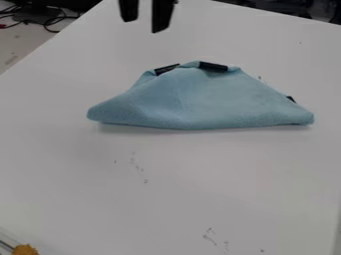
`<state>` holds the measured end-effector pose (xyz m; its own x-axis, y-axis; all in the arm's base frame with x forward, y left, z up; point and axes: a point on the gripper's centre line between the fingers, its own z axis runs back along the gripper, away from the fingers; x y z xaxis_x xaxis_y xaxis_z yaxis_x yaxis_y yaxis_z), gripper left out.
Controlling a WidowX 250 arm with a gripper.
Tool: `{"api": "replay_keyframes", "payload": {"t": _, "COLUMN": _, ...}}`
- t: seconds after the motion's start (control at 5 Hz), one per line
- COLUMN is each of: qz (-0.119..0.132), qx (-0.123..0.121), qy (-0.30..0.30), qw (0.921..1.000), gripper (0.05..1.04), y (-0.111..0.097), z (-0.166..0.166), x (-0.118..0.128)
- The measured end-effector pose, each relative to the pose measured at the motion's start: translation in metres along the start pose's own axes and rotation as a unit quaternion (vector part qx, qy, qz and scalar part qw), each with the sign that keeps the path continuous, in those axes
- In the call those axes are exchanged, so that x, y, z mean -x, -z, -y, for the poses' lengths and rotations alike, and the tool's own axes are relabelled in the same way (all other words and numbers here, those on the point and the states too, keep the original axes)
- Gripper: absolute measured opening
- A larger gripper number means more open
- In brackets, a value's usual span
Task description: Fold the cloth from bottom right to top left
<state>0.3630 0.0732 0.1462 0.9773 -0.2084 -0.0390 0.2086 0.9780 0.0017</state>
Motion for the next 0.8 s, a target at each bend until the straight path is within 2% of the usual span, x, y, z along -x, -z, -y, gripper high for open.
{"api": "replay_keyframes", "payload": {"t": 0.4, "qz": -0.005, "qx": 0.024, "qy": -0.073, "qw": 0.9970, "gripper": 1.001, "y": 0.024, "z": -0.050, "x": 0.055}}
{"api": "replay_keyframes", "payload": {"t": 0.6, "qz": -0.010, "qx": 0.015, "qy": -0.093, "qw": 0.9955, "gripper": 1.001, "y": 0.039, "z": -0.065, "x": 0.070}}
{"api": "replay_keyframes", "payload": {"t": 0.8, "qz": -0.021, "qx": 0.019, "qy": -0.108, "qw": 0.9938, "gripper": 1.001, "y": 0.049, "z": -0.078, "x": 0.079}}
